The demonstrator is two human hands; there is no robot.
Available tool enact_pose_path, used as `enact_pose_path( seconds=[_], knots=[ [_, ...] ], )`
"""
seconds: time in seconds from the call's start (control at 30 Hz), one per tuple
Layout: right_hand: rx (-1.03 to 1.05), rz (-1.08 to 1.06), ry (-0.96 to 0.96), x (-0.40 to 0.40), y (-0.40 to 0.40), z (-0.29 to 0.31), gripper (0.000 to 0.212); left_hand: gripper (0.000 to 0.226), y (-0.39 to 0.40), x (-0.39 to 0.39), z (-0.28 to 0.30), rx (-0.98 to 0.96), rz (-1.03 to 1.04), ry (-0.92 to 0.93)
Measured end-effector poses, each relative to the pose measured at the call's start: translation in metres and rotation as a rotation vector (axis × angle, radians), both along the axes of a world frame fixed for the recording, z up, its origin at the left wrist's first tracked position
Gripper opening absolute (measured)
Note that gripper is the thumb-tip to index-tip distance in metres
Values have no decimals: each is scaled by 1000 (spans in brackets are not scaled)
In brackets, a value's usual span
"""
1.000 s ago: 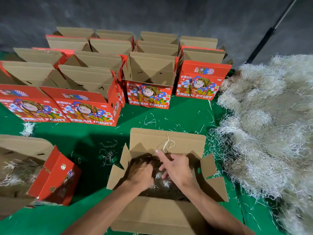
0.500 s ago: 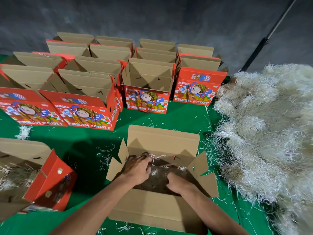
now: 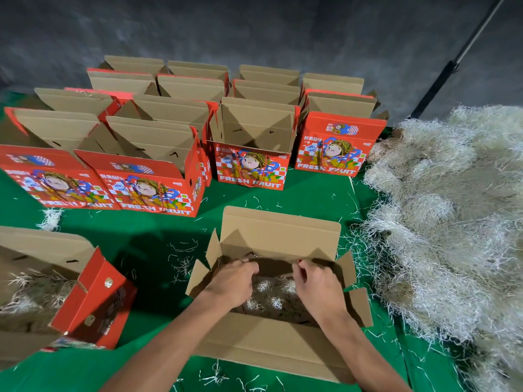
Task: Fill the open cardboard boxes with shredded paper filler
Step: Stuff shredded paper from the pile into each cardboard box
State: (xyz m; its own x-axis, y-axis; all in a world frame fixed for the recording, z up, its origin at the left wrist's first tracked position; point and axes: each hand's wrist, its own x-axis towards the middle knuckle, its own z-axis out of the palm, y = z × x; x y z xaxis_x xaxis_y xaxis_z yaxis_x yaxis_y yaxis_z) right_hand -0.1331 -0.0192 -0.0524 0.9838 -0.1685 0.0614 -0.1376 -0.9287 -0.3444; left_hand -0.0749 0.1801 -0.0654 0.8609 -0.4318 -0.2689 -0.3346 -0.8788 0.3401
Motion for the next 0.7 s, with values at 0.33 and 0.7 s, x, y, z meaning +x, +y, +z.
enact_pose_path(
  seconds=[0.33,0.7],
  knots=[
    [11,-118,-370,-25,-60,38,27,32,-55,-17,60,-273,-121,-412],
    [1656,-230,198,-49,-98,-10,72,58,-106,-66,45,-175,-177,-31]
  ],
)
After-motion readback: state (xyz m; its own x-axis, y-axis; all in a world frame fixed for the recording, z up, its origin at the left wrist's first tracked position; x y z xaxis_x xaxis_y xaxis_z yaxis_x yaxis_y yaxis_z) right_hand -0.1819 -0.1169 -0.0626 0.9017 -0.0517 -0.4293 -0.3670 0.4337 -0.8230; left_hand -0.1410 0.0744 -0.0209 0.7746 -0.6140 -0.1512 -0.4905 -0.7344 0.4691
